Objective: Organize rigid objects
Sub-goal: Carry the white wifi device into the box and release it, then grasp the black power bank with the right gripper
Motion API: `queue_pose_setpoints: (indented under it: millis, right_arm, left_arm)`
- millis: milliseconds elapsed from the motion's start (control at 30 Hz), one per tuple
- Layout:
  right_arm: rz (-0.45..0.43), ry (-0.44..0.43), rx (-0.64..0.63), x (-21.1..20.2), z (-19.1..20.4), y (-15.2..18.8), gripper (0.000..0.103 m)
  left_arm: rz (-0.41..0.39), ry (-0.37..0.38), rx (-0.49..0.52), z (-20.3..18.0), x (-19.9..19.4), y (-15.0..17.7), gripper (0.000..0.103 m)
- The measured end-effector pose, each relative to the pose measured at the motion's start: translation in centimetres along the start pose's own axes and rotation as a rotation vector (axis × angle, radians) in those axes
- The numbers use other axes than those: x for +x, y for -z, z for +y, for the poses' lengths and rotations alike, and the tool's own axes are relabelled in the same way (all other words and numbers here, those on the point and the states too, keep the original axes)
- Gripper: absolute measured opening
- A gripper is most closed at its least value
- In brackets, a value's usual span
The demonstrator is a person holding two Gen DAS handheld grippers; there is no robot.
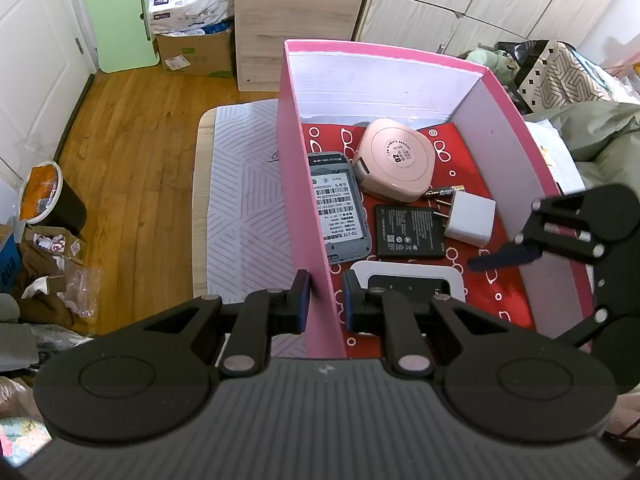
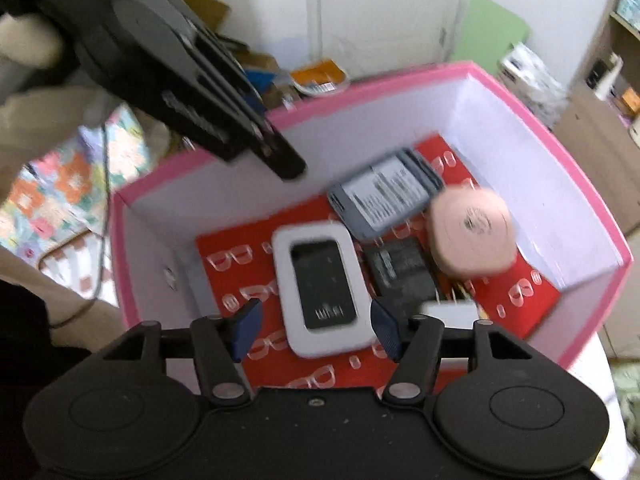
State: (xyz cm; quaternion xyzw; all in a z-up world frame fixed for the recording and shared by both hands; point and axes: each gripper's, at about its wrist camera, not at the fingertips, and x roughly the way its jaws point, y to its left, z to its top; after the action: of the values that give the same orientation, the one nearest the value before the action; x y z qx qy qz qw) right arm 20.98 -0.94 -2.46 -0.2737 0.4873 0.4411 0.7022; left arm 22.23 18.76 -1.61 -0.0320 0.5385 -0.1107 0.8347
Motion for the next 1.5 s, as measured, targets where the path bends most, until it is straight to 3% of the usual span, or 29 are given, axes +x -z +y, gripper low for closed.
queue_pose_setpoints:
  millis: [67,167,267,400,500,667,800,967,1167,1267,1500]
  right_arm:
    - [0.023,0.005,0.031,0.3,0.0,0.5,0.059]
    - [0.047,-0.034,0.020,0.7,0.2,0.9,0.038]
    - [0.006,-0.010,-0.001,1.0,0.5,0.6,0.034]
    - [-0.078,0.009,0.001,0.8,0.1,0.6,0.033]
    - [-0.197,0.002,0.041,-1.7,-0.6,1.6,0.035]
    - [-0.379,0.070,0.170,-7.4,-3.0,5.8,0.050]
    - [-0.438,0.171,0.314,-10.4,-5.5,10.4,0.051]
    - [-0.434,0.317,0.484,-10.4,-7.8,16.1,0.051]
    - [-0.372,0.378,0.689,-7.3,-9.8,20.9,0.055]
    - [-0.345,0.413,0.739,-6.0,-10.6,21.7,0.068]
    - [-0.296,0.442,0.746,-3.7,-11.7,21.3,0.070]
  left_arm:
    - [-0.003,0.004,-0.002,0.0,0.0,0.1,0.015]
    - [-0.005,0.005,-0.005,0.1,0.0,0.1,0.015]
    - [-0.004,0.004,-0.008,0.1,0.0,0.1,0.015]
    - [-0.003,0.006,-0.013,0.1,0.0,0.1,0.014]
    - [-0.003,0.006,-0.015,0.1,0.0,0.0,0.015]
    - [-0.008,0.013,-0.021,0.3,0.0,0.1,0.015]
    - [-0.011,0.021,-0.034,0.5,0.1,0.1,0.015]
    - [-0.012,0.013,-0.039,0.3,0.1,0.1,0.015]
    - [-0.006,-0.002,-0.045,0.0,0.1,0.0,0.015]
    - [-0.005,-0.010,-0.047,-0.1,0.2,0.0,0.015]
    - [-0.003,-0.017,-0.051,-0.3,0.2,0.0,0.015]
